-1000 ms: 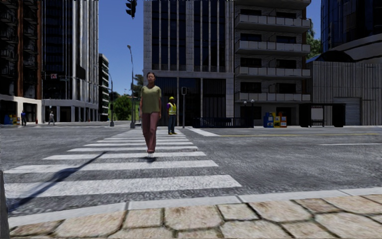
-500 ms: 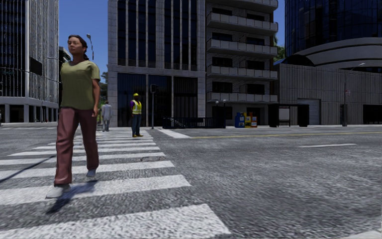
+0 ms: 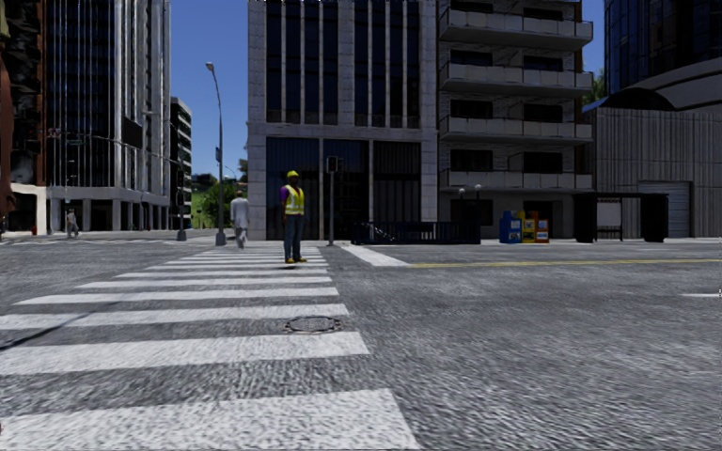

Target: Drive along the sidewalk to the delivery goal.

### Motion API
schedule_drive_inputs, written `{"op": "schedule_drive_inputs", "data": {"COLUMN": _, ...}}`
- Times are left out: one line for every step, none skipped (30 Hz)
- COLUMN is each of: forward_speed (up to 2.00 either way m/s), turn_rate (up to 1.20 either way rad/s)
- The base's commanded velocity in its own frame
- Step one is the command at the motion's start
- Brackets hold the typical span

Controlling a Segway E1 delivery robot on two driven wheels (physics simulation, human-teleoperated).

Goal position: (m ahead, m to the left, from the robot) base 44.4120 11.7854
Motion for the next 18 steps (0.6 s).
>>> {"op": "schedule_drive_inputs", "data": {"forward_speed": 2.0, "turn_rate": 0.57}}
{"op": "schedule_drive_inputs", "data": {"forward_speed": 2.0, "turn_rate": 0.45}}
{"op": "schedule_drive_inputs", "data": {"forward_speed": 2.0, "turn_rate": 0.45}}
{"op": "schedule_drive_inputs", "data": {"forward_speed": 2.0, "turn_rate": 0.31}}
{"op": "schedule_drive_inputs", "data": {"forward_speed": 2.0, "turn_rate": 0.2}}
{"op": "schedule_drive_inputs", "data": {"forward_speed": 2.0, "turn_rate": 0.15}}
{"op": "schedule_drive_inputs", "data": {"forward_speed": 2.0, "turn_rate": 0.13}}
{"op": "schedule_drive_inputs", "data": {"forward_speed": 2.0, "turn_rate": 0.13}}
{"op": "schedule_drive_inputs", "data": {"forward_speed": 2.0, "turn_rate": 0.13}}
{"op": "schedule_drive_inputs", "data": {"forward_speed": 2.0, "turn_rate": 0.13}}
{"op": "schedule_drive_inputs", "data": {"forward_speed": 2.0, "turn_rate": 0.31}}
{"op": "schedule_drive_inputs", "data": {"forward_speed": 2.0, "turn_rate": 0.54}}
{"op": "schedule_drive_inputs", "data": {"forward_speed": 2.0, "turn_rate": 0.98}}
{"op": "schedule_drive_inputs", "data": {"forward_speed": 2.0, "turn_rate": 0.98}}
{"op": "schedule_drive_inputs", "data": {"forward_speed": 2.0, "turn_rate": 1.2}}
{"op": "schedule_drive_inputs", "data": {"forward_speed": 2.0, "turn_rate": 1.2}}
{"op": "schedule_drive_inputs", "data": {"forward_speed": 2.0, "turn_rate": 1.2}}
{"op": "schedule_drive_inputs", "data": {"forward_speed": 2.0, "turn_rate": 1.2}}
